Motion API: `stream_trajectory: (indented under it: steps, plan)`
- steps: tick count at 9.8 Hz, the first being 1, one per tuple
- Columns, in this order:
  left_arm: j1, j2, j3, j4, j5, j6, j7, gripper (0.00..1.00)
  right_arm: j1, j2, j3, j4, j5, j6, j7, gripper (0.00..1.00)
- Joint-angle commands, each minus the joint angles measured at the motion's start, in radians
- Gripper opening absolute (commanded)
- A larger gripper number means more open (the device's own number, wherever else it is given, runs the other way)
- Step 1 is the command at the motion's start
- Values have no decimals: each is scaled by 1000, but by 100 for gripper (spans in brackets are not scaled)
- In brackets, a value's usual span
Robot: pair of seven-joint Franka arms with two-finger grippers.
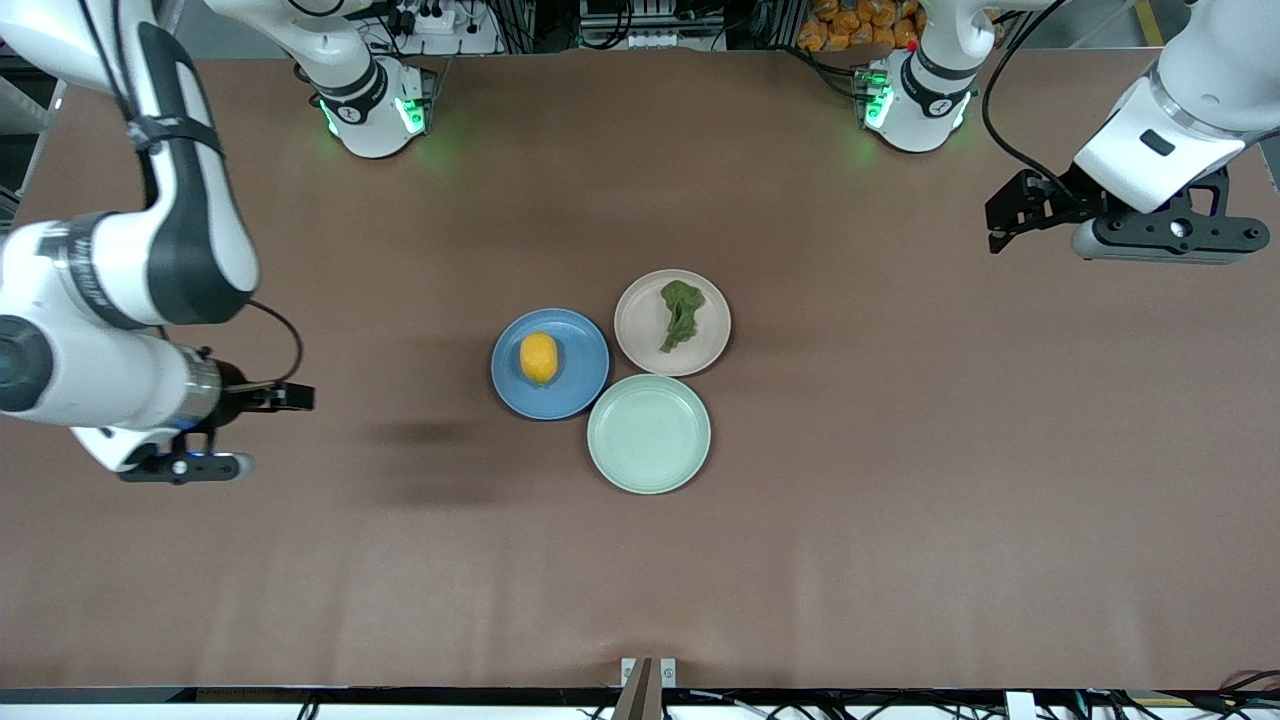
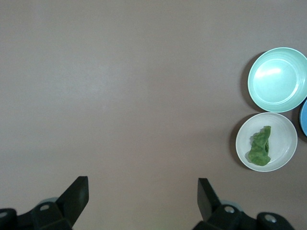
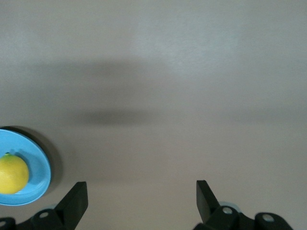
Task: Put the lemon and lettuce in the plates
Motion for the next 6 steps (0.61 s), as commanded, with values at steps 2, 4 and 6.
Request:
stream_trajectory:
  steps: [2, 4, 6]
  plan:
    - [5, 5, -6, 24, -11, -26, 28, 100, 5, -91, -53, -36, -2, -15, -27, 100]
    - [5, 3, -6, 24, -11, -29, 28, 100, -7, -184, -53, -120, -1, -2, -27, 100]
    - [5, 3, -6, 24, -11, -41, 28, 100, -18, -259, -53, -171, 1, 3, -27, 100]
